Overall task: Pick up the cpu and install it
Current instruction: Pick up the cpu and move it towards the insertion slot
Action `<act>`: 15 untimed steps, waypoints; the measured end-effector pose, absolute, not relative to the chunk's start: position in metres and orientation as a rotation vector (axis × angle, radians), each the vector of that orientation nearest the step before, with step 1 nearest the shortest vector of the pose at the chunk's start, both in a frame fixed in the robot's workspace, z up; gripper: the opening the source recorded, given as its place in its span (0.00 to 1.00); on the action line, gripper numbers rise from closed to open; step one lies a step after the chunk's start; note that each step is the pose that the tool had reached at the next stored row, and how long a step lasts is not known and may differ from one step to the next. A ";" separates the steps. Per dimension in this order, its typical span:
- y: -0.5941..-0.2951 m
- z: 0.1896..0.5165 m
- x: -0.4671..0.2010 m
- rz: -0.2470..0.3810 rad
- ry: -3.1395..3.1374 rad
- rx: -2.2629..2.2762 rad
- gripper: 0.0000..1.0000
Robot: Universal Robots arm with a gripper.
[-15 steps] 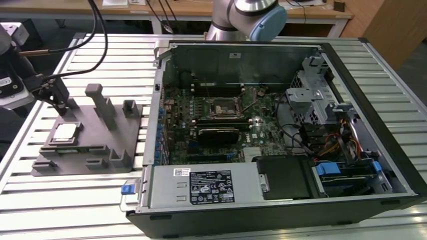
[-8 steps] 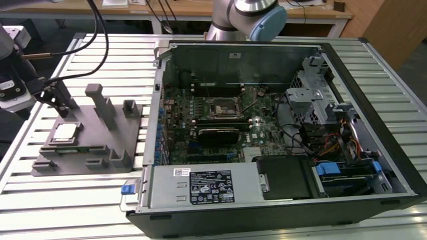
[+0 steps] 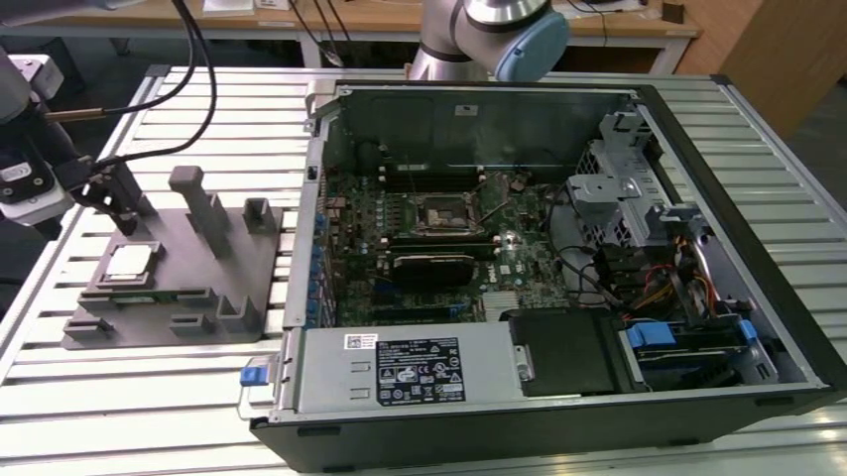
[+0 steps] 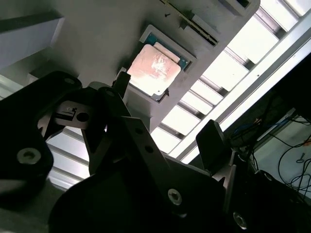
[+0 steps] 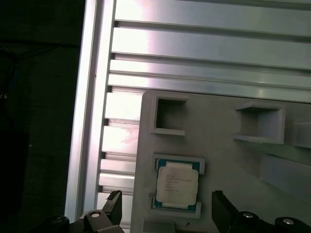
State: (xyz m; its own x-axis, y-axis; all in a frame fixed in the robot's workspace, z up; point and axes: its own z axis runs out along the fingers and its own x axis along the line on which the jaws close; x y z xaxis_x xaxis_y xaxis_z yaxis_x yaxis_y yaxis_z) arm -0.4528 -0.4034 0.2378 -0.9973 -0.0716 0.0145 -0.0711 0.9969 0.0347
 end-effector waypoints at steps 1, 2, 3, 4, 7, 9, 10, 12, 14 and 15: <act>-0.403 0.237 -0.453 -0.054 -3.123 0.112 0.82; -0.403 0.237 -0.453 -0.054 -3.124 0.111 0.82; -0.403 0.236 -0.453 -0.053 -3.124 0.109 0.82; -0.403 0.235 -0.453 -0.053 -3.124 0.105 0.82; -0.403 0.233 -0.453 -0.053 -3.125 0.085 0.82; -0.403 0.232 -0.453 -0.053 -3.125 0.075 0.82; -0.403 0.232 -0.453 -0.053 -3.125 0.075 0.82; -0.403 0.230 -0.453 -0.053 -3.125 0.073 0.82; -0.403 0.228 -0.453 -0.053 -3.125 0.067 0.82; -0.403 0.227 -0.452 -0.053 -3.125 0.064 0.82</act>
State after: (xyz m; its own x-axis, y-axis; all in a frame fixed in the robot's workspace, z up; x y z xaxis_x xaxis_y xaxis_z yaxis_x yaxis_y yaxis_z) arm -0.4519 -0.4035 0.2266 -0.9991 -0.0409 0.0145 -0.0404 0.9986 0.0341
